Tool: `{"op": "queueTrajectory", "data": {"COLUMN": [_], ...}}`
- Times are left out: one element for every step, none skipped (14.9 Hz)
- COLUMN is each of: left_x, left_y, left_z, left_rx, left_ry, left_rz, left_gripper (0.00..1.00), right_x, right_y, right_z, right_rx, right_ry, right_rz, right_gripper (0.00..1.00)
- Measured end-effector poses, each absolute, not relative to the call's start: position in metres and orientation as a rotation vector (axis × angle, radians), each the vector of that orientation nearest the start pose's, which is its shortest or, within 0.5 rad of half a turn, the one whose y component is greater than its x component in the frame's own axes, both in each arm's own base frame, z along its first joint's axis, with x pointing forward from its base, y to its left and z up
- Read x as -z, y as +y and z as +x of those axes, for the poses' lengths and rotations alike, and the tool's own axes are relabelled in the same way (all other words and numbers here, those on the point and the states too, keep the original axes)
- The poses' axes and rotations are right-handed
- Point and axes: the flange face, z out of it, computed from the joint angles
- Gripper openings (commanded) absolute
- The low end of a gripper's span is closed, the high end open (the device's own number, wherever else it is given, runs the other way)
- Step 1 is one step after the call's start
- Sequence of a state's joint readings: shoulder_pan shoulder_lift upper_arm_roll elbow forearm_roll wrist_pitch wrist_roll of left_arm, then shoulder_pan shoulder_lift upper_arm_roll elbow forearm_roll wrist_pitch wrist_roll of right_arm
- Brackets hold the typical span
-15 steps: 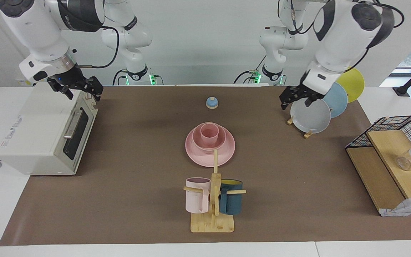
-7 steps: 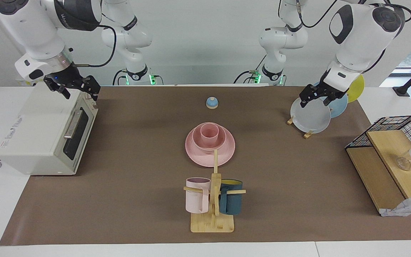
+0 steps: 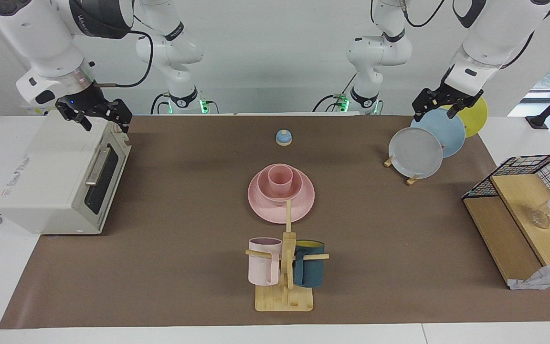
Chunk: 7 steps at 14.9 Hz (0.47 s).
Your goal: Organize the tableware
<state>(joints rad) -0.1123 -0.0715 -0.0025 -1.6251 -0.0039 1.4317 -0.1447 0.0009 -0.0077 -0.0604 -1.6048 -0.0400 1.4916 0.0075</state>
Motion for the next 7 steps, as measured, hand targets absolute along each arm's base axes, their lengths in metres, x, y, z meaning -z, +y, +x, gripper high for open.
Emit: {"op": "queueTrajectory", "data": {"left_x": [-0.6219,-0.6192,-0.6184,-0.6191,-0.6199,-0.6202,-0.6202], "left_y": [-0.0569,-0.0550,-0.0548,-0.0555,-0.0567,-0.0582,-0.0590], "left_z": [0.5120,0.5135,0.5160,0.5172,0.5173,0.5172,0.5171], "left_rx": [-0.199,-0.188,-0.164,-0.149,-0.143,-0.141,-0.140], "left_ry": [-0.046,-0.041,-0.037,-0.029,-0.004,0.028,0.047], "left_rz": [-3.123,-3.129,-3.139,-3.148,-3.153,-3.154,-3.154], "left_gripper": [1.00,1.00,1.00,1.00,1.00,1.00,1.00], "right_x": [-0.6065,-0.6071,-0.6083,-0.6094,-0.6101,-0.6101,-0.6101], "right_y": [-0.0361,-0.0355,-0.0354,-0.0354,-0.0352,-0.0347,-0.0344], "right_z": [0.5412,0.5413,0.5413,0.5414,0.5415,0.5415,0.5415], "right_rx": [-0.169,-0.167,-0.163,-0.159,-0.157,-0.156,-0.156], "right_ry": [0.106,0.104,0.104,0.104,0.103,0.102,0.101], "right_rz": [-3.172,-3.172,-3.173,-3.173,-3.173,-3.173,-3.173], "right_gripper": [1.00,1.00,1.00,1.00,1.00,1.00,1.00]}}
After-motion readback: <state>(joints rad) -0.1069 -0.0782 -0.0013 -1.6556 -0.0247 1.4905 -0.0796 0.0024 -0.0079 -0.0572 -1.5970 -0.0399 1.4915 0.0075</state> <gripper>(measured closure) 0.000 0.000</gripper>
